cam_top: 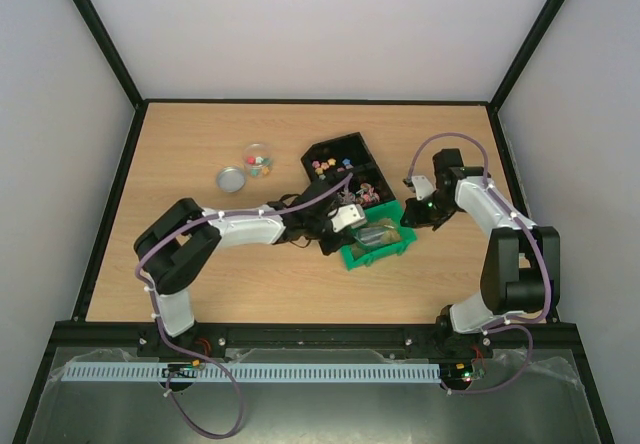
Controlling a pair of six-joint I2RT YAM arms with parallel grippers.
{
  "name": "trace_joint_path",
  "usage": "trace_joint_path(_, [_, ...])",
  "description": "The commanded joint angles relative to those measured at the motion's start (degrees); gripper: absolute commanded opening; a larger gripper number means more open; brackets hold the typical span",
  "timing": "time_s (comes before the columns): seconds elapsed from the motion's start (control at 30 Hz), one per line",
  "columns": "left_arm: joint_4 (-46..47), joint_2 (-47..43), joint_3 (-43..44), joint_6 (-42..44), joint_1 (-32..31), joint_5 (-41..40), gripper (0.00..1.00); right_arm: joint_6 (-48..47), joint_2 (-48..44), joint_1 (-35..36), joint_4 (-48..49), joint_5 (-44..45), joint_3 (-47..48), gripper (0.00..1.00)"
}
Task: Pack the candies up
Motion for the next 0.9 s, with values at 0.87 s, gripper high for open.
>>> trace_joint_path(0.87, [25.8,-8.0,-13.4,3.6,6.1,9.2,0.02,2.0,2.8,-2.2,2.3,-6.2,-2.5,0.14])
